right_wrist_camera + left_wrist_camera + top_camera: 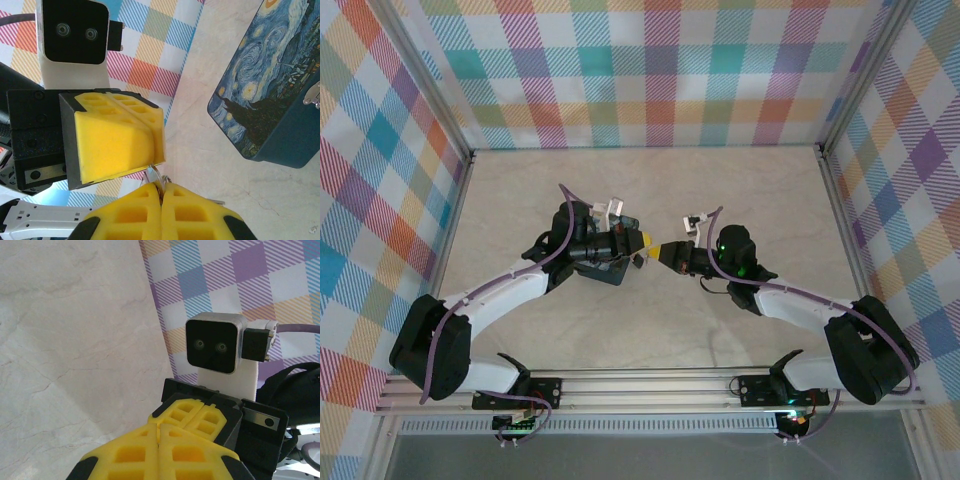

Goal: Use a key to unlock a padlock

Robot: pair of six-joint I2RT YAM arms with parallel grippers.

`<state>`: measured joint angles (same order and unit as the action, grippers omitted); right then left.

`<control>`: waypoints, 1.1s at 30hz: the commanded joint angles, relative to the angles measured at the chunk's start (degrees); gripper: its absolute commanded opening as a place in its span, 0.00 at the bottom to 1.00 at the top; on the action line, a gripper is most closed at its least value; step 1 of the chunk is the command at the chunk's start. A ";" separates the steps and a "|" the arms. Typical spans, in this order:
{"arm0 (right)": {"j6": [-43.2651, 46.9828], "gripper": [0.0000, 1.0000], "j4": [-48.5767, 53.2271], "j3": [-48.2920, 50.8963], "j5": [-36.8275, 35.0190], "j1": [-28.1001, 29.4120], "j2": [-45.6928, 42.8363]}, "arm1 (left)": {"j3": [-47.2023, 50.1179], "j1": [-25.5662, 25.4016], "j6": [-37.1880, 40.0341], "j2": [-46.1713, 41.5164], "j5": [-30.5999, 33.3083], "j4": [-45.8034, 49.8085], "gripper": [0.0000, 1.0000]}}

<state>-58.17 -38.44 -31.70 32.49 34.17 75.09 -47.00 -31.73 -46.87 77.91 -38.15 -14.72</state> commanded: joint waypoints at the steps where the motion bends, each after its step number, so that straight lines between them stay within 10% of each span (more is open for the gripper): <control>1: 3.85 0.00 0.45 -0.27 -1.09 0.28 -0.15 | 0.21 0.26 1.42 -1.12 1.08 1.92 0.01; 6: 10.78 0.00 14.13 -2.94 -1.74 -0.45 0.21 | -0.73 0.26 3.44 -2.08 4.44 7.02 0.53; 10: 15.04 0.00 19.36 -3.73 -0.65 -2.96 1.19 | -3.63 0.28 6.07 -2.42 6.52 14.57 0.69; 21: 27.85 0.00 41.31 -10.04 -6.40 -8.41 2.12 | 0.15 -8.50 -12.02 -2.37 39.57 27.29 0.74; 33: 30.18 0.00 48.13 -9.59 -14.31 -13.72 -1.74 | -22.07 -19.90 -25.12 23.41 60.64 45.80 0.74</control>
<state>-29.76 8.23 -41.41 19.94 21.32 75.31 -62.15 -50.68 -67.37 97.82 13.39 21.12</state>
